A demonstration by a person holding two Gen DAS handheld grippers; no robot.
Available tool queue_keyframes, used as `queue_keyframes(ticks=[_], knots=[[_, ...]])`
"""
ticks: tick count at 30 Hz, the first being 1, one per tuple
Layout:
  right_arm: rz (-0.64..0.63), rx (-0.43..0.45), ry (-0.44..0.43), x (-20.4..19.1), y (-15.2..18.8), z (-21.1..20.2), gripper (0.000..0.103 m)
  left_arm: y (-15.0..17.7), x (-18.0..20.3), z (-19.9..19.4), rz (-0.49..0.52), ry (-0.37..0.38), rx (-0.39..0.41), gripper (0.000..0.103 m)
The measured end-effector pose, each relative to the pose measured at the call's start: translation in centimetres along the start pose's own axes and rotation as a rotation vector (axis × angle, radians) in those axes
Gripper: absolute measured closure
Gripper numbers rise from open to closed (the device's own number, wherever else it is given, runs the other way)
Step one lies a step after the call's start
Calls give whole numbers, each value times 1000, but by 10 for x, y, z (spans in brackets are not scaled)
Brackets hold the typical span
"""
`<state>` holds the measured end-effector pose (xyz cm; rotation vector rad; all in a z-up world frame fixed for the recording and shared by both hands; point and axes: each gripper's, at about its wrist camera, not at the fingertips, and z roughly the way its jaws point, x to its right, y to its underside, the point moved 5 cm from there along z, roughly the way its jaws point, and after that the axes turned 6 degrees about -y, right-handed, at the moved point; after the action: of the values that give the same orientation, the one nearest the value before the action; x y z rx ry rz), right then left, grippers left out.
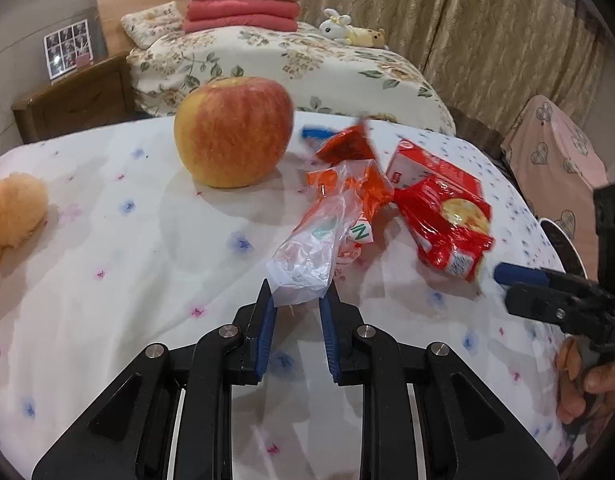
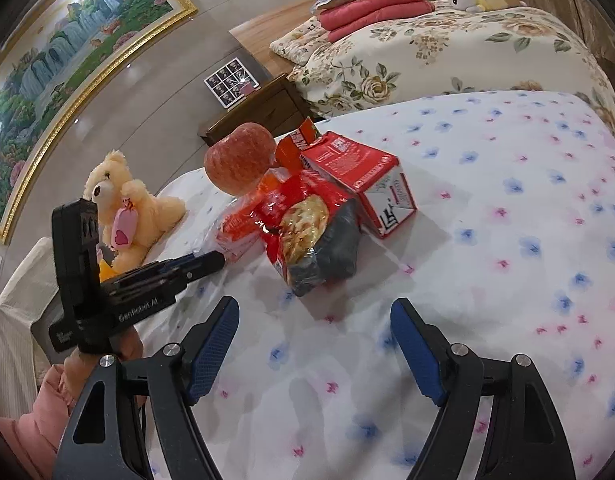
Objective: Collect trash
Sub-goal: 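Grasp the clear bag with orange contents with the left tool while the right tool grasps the red chip bag, then carry the clear bag and red chip bag over the trash bin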
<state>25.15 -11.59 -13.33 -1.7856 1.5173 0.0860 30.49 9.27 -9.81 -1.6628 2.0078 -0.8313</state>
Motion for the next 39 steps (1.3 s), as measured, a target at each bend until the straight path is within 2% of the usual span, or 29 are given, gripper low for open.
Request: queue_keyframes(ticks=[5,7,8,9,13,14,15,16,20,26,39], knots=[[-17,19,13,-5,-6,3,24,12,8,-15,-2,10,16,84],[-26,26,14,-7,-9,5,33,20,6,-24,-29,9,24,84],[-33,25,16,-8,-10,6,46,23,3,-27,-54,3,27,84],[-40,20,22,-10,-11,9,54,26,1,-30,-80,-1,28,84],[-51,5,19,-15,-13,20,60,38,-5,-40,-170,-5,34,84],[-58,3,22,-16,-13,24,68,41,-5,-42,-184,-1,34,84],[-59,-2,20,-17,-13,26,83,42,-3,-44,-191,4,34,84],[-58,-7,19,-17,-13,28,89,44,-1,-45,-195,9,34,85],[-60,10,5,-21,-9,18,99,46,11,-48,-184,22,32,88],[-51,47,-5,-17,0,-19,100,50,37,-58,-176,64,51,90],[2,112,44,20,27,-97,100,59,130,-70,-86,173,48,91]])
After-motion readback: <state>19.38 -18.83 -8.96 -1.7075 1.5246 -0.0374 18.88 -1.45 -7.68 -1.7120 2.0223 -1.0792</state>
